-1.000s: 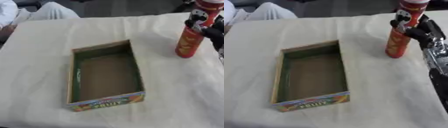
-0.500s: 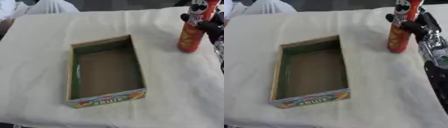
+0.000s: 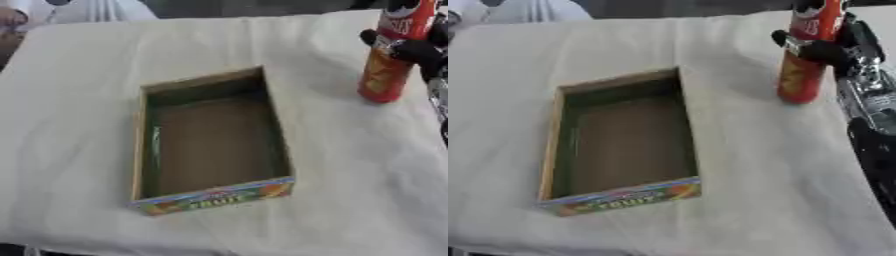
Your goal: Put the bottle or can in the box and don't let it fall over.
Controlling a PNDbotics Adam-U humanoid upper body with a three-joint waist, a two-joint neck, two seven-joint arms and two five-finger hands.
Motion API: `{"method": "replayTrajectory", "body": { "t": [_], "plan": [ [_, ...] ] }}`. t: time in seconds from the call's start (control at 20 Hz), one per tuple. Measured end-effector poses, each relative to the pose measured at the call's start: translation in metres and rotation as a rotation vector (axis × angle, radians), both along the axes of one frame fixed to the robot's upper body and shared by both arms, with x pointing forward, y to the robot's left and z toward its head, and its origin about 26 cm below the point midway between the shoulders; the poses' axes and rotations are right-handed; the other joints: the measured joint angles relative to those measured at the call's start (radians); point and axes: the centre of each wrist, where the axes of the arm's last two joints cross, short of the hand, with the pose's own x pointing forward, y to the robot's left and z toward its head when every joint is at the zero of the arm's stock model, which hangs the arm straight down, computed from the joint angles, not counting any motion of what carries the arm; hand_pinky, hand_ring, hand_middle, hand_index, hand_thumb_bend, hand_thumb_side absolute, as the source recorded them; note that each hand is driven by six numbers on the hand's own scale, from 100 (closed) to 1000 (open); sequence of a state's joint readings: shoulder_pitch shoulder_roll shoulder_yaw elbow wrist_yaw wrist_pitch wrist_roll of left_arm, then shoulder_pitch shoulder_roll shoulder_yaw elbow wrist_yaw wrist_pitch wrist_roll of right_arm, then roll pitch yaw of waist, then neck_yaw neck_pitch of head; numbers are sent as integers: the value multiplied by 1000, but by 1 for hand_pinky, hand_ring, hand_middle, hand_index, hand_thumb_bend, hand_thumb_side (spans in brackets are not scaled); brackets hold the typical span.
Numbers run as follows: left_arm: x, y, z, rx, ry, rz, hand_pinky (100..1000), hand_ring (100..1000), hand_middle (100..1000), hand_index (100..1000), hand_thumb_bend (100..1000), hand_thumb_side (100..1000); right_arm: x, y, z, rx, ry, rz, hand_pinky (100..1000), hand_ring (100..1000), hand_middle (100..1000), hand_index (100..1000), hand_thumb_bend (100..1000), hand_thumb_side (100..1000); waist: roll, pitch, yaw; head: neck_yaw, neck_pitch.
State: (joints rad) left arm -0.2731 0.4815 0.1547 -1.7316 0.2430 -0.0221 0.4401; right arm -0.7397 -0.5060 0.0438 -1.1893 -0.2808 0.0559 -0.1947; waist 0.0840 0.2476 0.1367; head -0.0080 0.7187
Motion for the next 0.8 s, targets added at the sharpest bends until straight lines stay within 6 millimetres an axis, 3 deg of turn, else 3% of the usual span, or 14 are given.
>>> {"method": "replayTrajectory", "body": {
  "t": [0.2,0.5,0.75,0.8],
  "plan": [
    [0,1,0,-2,-1,1,678,743,612,738,717,261,-1,1,0,20,-21,8,311,199,259,245,453,100,1,0,-1,0,0],
    [0,1,0,-3,1,1,677,743,612,739,714,258,-4,7,8,18,-72,61,310,194,250,233,444,100,3,0,-7,0,0],
    [0,1,-1,-4,2,1,678,743,612,739,712,257,-11,29,31,2,-144,152,313,197,251,233,416,100,3,-1,-11,-2,0],
    [0,1,-1,-3,2,1,678,743,612,739,711,257,-12,37,39,-5,-162,183,313,197,251,233,538,100,3,-1,-11,-4,0]
  ]
}}
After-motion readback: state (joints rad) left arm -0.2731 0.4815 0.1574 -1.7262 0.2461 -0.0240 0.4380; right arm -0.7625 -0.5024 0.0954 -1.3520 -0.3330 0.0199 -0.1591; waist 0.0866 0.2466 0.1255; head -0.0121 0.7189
